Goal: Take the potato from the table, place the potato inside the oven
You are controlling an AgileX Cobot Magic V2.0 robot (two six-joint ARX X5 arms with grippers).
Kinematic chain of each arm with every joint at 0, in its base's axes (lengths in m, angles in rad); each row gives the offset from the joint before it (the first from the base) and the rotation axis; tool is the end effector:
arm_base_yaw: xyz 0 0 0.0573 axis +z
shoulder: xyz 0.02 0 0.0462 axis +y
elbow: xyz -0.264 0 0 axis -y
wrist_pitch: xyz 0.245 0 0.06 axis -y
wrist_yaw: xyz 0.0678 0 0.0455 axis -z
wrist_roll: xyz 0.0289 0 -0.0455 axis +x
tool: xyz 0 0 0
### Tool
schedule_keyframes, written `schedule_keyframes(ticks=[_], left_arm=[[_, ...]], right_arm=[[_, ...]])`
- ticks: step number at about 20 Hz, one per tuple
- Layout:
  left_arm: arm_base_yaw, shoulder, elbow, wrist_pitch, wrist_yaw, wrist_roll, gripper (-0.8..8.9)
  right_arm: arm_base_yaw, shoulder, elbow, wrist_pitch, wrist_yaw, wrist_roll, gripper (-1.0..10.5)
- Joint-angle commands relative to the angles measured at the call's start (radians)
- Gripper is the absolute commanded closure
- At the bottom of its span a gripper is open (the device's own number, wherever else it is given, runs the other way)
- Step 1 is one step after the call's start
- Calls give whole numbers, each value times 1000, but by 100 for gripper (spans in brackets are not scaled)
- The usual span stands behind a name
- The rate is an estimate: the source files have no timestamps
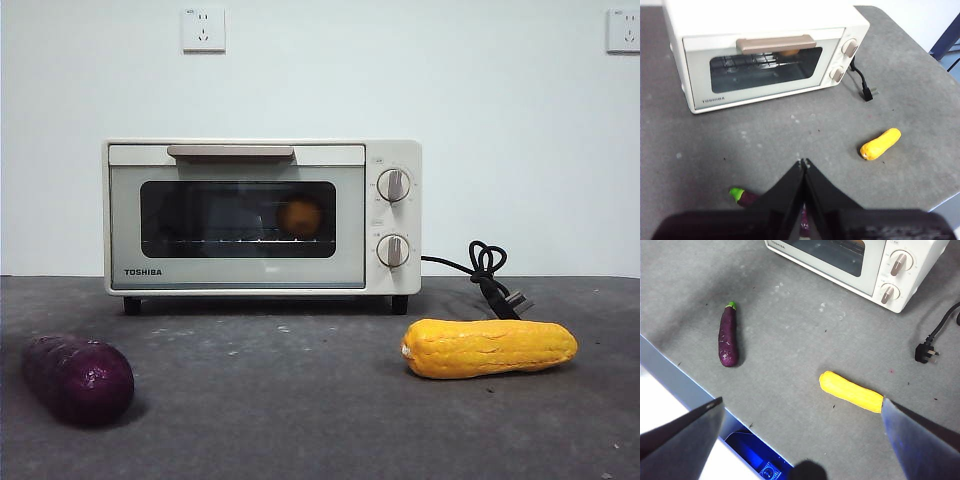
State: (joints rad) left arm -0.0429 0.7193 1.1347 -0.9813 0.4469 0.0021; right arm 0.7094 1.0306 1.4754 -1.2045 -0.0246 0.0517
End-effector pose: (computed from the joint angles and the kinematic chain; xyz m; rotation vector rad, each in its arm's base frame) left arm 0.1000 -0.0168 0.3809 -0.1126 0.5593 -0.4771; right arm 0.1131 0.0980 0.4229 -0.2134 0.7483 0.6779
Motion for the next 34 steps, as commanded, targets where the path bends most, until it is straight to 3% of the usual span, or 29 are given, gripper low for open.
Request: schedule_keyframes(ticks=[1,2,3,7,25,27,31,34], left_arm=[[-4,0,13,-13,-3,28,821],[-4,0,14,-16,-2,29,821],[-4,0,14,-18,-2,29,822],[-4,0,14,-23,-2,29,821],[-3,9,14,-38,-2,27,818],[-8,11,13,-15,-33,106,818],[-5,-27,-8,237,-161,215,818],[49,-144,-169,536,-159,238,818]], right_arm=[[2,-1,0,5,-1,-8,416],[2,-1,0,2,-1,-8,428],[2,-1,0,-3,-1,-8,512],[2,-1,0,-9,-1,-8,954],[0,-6,0,-9,2,14,945],[1,-6,0,-9,2,14,945],[1,-6,0,-9,4,14,945],[0,-6,0,-9,4,14,945]])
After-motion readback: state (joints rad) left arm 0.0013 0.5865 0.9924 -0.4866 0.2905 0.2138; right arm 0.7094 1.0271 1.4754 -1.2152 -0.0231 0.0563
